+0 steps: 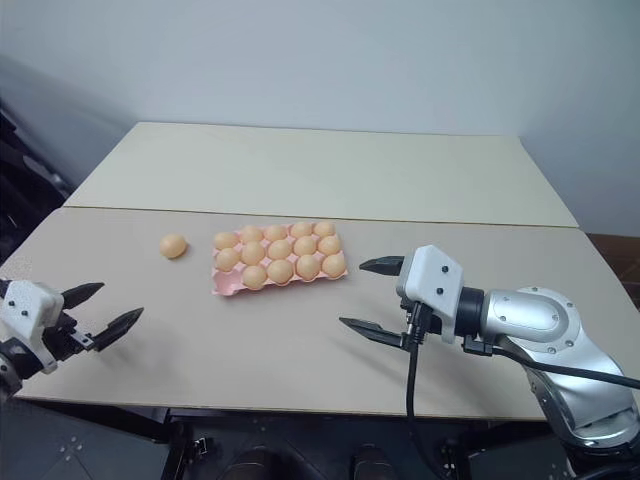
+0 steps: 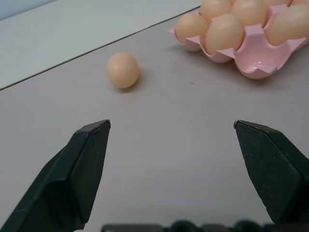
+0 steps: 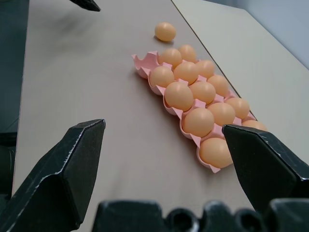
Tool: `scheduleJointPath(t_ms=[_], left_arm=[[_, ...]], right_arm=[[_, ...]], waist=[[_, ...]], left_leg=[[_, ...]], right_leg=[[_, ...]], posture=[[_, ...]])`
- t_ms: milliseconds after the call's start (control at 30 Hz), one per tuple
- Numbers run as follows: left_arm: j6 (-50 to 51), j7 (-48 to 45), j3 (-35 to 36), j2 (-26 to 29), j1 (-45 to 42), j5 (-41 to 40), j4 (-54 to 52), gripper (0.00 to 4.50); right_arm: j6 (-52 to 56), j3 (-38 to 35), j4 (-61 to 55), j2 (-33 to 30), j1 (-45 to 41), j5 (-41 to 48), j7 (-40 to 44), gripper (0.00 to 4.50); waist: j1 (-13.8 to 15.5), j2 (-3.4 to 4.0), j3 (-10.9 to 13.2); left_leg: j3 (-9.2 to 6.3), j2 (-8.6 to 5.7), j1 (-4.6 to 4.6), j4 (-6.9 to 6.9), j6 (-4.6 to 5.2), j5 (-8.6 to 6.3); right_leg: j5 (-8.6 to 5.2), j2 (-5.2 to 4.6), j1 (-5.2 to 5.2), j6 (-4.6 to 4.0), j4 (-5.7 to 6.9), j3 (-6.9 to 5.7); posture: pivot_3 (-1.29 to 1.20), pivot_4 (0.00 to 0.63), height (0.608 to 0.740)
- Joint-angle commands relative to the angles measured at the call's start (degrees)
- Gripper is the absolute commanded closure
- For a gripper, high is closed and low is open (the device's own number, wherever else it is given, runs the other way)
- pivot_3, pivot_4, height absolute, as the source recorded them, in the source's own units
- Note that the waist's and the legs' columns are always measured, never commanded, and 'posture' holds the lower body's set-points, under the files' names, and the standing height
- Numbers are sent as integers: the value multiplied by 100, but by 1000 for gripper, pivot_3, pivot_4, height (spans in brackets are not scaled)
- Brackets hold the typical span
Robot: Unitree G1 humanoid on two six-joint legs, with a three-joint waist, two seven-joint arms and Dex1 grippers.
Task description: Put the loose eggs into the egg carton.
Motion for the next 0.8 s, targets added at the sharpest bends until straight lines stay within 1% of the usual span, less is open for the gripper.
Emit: scheduleJointPath(t_ms=[33,167,333,467,600,700,800], left_arm=[[-115,433,-62,-60,-404,225,272,38],[-377,876,-292,-309,-1395,413,1085,38],[-900,956,-673,-547,-2457,600,2215,38],[-1549,1242,-1113,-651,-3382,1127,3563,38],[-1994,1301,-1322,-753,-4002,1322,4655,38],[-2263,1062,-1508,-787,-4289,1410,5264,38],[-2516,1160,-1577,-813,-4588,1498,5874,38]], right_arm=[[-166,-6,-71,-66,-56,-54,-2,0],[-134,40,-94,-87,-14,-142,-63,0],[-111,45,-136,-155,79,-255,-120,0],[-7,10,-232,-216,183,-322,-216,0],[48,-6,-345,-251,286,-308,-316,0],[97,-45,-420,-275,349,-295,-392,0],[140,-102,-476,-296,407,-283,-449,0]], waist=[[6,0,0],[8,-3,-2],[5,-4,-2],[5,-5,-2],[-16,-5,-2],[-16,-5,-2],[-7,-6,-2]], left_leg=[[0,0,3,0,0,0],[-2,-1,31,-1,0,0],[-4,-3,30,-1,1,-1],[-5,-4,31,0,1,-1],[-5,-4,30,0,2,-1],[-5,-5,29,0,1,-1],[-5,-5,28,1,1,-1]], right_leg=[[0,1,2,0,1,0],[0,0,39,0,-6,-5],[0,0,43,1,-12,-6],[0,0,44,1,-9,-6],[0,0,43,2,-12,-6],[0,0,43,2,-11,-6],[0,0,43,2,-10,-6]], posture=[[0,150,740],[0,150,740],[0,150,740],[0,150,740],[0,150,740],[0,150,740],[0,150,740]])
